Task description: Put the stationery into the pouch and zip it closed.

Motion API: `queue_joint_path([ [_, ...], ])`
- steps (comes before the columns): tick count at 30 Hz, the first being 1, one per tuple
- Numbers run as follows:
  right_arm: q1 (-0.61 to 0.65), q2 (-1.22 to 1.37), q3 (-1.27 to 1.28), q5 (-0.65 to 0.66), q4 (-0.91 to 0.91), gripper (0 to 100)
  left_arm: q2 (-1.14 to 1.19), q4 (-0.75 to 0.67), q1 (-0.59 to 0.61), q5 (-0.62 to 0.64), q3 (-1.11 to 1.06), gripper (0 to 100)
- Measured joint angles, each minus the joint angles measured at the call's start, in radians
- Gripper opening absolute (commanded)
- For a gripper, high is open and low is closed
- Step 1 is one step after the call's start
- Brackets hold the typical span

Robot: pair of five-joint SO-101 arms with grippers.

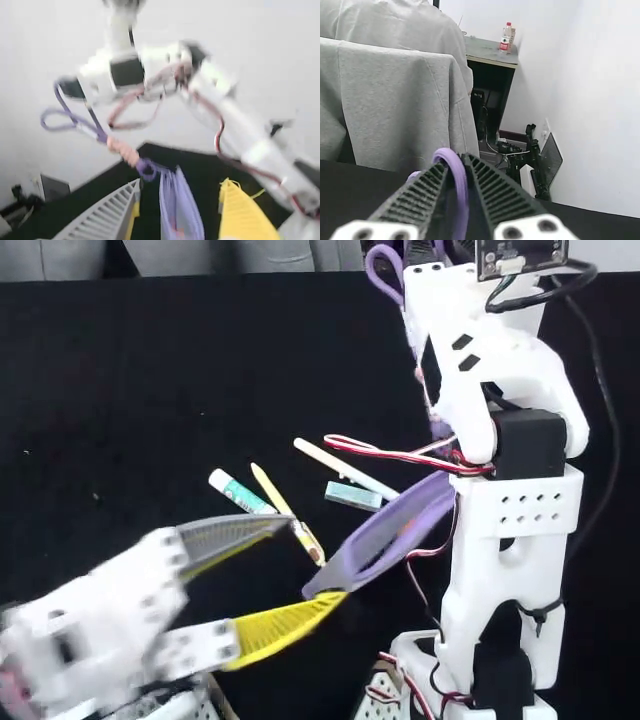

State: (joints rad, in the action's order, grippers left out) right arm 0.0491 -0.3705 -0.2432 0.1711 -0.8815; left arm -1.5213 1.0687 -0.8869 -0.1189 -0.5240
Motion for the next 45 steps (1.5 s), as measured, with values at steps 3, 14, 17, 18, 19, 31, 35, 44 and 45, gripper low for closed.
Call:
queue_joint_path([
  [3, 0.0, 0.0, 0.0, 0.0, 0.0, 1.1, -0.002, 0.041, 0.069, 0.044, 0.137, 25],
  [14, 0.0, 0.0, 0.0, 0.0, -0.002, 1.1, 0.101, -0.14, 0.772, 0.4, -0.095, 25],
  [17, 0.0, 0.0, 0.0, 0.0, -0.006, 1.1, 0.229, -0.195, 0.821, 0.503, -0.186, 25],
  [18, 0.0, 0.0, 0.0, 0.0, -0.006, 1.1, 0.285, -0.204, 0.827, 0.542, -0.199, 25],
  [19, 0.0, 0.0, 0.0, 0.0, -0.006, 1.1, 0.338, -0.207, 0.832, 0.577, -0.204, 25],
  [31, 0.0, 0.0, 0.0, 0.0, -0.006, 1.1, 1.02, 0.149, 0.839, 0.74, 0.101, 26],
  [35, 0.0, 0.0, 0.0, 0.0, -0.006, 1.1, 1.227, 0.299, 0.839, 0.931, 0.193, 25],
  [44, 0.0, 0.0, 0.0, 0.0, -0.006, 1.1, 1.55, 0.373, 0.839, 1.069, 0.325, 25],
  [45, 0.0, 0.0, 0.0, 0.0, -0.006, 1.1, 1.577, 0.373, 0.839, 1.069, 0.342, 25],
])
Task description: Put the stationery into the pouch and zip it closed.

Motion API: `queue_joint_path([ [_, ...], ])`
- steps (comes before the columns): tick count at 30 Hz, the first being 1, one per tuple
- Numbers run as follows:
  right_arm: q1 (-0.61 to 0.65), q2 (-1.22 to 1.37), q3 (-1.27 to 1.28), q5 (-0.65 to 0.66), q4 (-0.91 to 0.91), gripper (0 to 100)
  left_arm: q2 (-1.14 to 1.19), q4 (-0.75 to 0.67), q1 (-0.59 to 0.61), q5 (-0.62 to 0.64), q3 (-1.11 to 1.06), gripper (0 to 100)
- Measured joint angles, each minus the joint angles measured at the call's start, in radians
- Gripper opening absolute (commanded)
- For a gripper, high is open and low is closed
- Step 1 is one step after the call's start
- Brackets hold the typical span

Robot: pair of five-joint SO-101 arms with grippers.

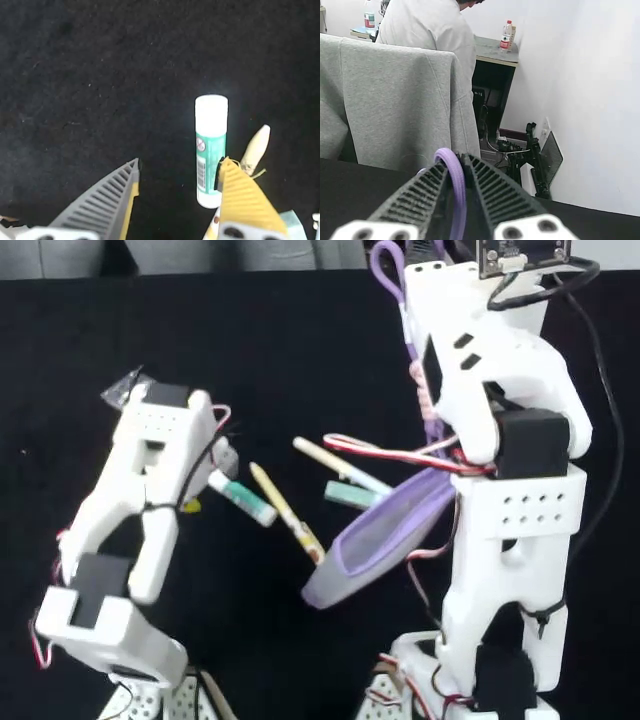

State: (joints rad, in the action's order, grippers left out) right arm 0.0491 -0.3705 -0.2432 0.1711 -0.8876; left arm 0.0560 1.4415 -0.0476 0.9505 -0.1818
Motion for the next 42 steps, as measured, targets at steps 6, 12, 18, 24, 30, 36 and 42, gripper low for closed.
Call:
queue_joint_path([
  [6, 0.0, 0.0, 0.0, 0.0, -0.005, 1.1, 0.166, -0.006, 0.0, 0.077, 0.089, 25],
  [12, 0.0, 0.0, 0.0, 0.0, -0.005, 1.1, 0.316, -0.048, -0.002, 0.074, 0.206, 25],
  [18, 0.0, 0.0, 0.0, 0.0, -0.005, 1.1, 0.414, -0.095, 0.0, 0.032, 0.264, 25],
  [24, 0.0, 0.0, 0.0, 0.0, -0.005, 1.1, 0.457, -0.115, 0.0, 0.032, 0.295, 8],
  [30, 0.0, 0.0, 0.0, 0.0, -0.005, 1.1, 0.477, -0.055, -0.002, 0.018, 0.365, 3],
  [36, 0.0, 0.0, 0.0, 0.0, -0.005, 1.1, 0.482, 0.106, -0.005, 0.017, 0.482, 3],
  [42, 0.0, 0.0, 0.0, 0.0, -0.005, 1.1, 0.482, 0.259, -0.005, 0.017, 0.784, 3],
])
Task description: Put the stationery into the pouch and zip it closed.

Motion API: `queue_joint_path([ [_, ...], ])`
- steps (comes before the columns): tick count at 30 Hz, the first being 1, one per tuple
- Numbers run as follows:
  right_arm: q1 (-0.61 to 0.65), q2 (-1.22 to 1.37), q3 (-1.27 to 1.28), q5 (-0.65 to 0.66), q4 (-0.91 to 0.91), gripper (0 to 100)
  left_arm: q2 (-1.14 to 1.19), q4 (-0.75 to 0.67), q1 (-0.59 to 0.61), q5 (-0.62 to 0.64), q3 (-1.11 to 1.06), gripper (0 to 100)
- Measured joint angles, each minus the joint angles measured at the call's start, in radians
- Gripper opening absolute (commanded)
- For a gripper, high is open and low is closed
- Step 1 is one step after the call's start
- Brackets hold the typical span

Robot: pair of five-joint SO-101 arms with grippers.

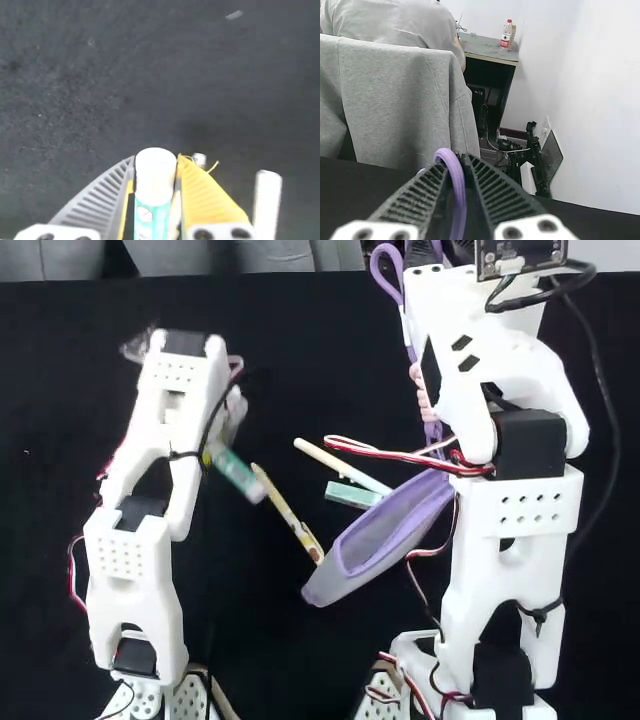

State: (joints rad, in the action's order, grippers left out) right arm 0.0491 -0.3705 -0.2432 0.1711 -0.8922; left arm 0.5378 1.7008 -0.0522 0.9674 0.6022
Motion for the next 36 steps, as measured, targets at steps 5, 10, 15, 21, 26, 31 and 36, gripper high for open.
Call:
queue_joint_path([
  [5, 0.0, 0.0, 0.0, 0.0, 0.0, 1.1, 0.0, 0.051, -0.006, 0.003, 0.348, 3],
  [10, 0.0, 0.0, 0.0, 0.021, 0.0, 1.1, -0.091, 0.057, -0.063, -0.064, 0.5, 3],
  [15, 0.0, 0.0, 0.0, 0.057, 0.0, 1.1, -0.302, 0.057, -0.126, -0.143, 0.522, 3],
  [21, 0.0, 0.0, 0.0, 0.058, 0.0, 1.1, -0.578, 0.058, -0.216, -0.15, 0.474, 3],
  [26, 0.0, 0.0, 0.0, 0.058, 0.0, 1.1, -0.822, 0.052, -0.331, -0.157, 0.233, 3],
  [31, 0.0, 0.0, 0.0, 0.058, 0.0, 1.1, -1.049, -0.057, -0.344, -0.192, -0.015, 3],
  [36, 0.0, 0.0, 0.0, 0.058, 0.0, 1.1, -1.283, -0.256, -0.358, -0.252, -0.301, 3],
])
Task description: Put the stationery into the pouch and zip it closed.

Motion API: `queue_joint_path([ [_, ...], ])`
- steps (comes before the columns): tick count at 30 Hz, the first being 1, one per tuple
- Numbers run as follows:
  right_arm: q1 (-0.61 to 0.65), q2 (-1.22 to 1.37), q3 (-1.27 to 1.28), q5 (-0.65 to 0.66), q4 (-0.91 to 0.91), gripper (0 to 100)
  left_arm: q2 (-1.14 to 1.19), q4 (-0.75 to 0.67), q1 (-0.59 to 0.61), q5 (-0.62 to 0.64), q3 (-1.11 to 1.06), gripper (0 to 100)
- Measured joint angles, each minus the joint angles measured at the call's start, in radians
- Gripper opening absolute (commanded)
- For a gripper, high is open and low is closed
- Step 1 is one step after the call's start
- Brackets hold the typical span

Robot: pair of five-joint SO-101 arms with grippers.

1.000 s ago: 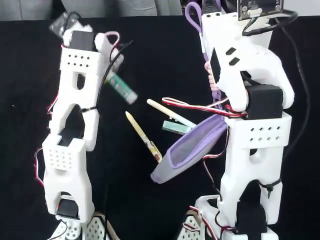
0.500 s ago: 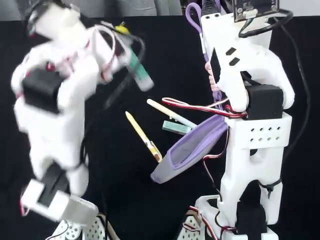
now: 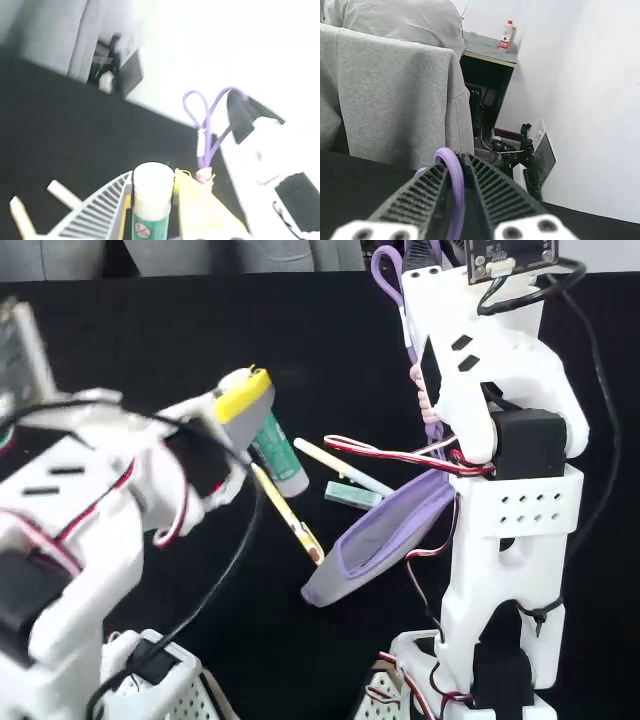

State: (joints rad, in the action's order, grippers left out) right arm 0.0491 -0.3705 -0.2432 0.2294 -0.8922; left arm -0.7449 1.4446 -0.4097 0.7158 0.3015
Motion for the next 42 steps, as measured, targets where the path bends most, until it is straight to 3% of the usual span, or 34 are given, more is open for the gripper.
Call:
queue_joint_path([
  [4, 0.0, 0.0, 0.0, 0.0, 0.0, 1.1, -0.186, -0.233, -0.008, -0.035, -0.293, 3],
  [8, 0.0, 0.0, 0.0, 0.0, 0.0, 1.1, -0.379, -0.522, -0.091, -0.106, -0.611, 3],
  [13, 0.0, 0.0, 0.0, 0.0, 0.0, 1.1, -0.6, -0.873, -0.249, -0.181, -0.936, 3],
  [17, -0.003, 0.0, 0.0, 0.0, 0.0, 1.1, -0.681, -1.028, -0.393, -0.244, -1.097, 3],
  [22, 0.0, 0.0, 0.0, 0.0, 0.0, 1.1, -0.694, -1.122, -0.457, -0.361, -1.244, 3],
  [28, -0.002, 0.0, 0.0, 0.0, -0.002, 1.1, -0.7, -1.137, -0.463, -0.394, -1.293, 3],
  [33, -0.002, 0.0, 0.0, 0.0, -0.002, 1.1, -0.698, -1.137, -0.459, -0.557, -1.382, 3],
  [39, -0.002, 0.0, 0.0, 0.0, -0.002, 1.1, -0.698, -1.125, -0.454, -0.637, -1.442, 19],
  [42, -0.002, 0.0, 0.0, 0.0, -0.002, 1.1, -0.706, -1.031, -0.45, -0.628, -1.41, 21],
])
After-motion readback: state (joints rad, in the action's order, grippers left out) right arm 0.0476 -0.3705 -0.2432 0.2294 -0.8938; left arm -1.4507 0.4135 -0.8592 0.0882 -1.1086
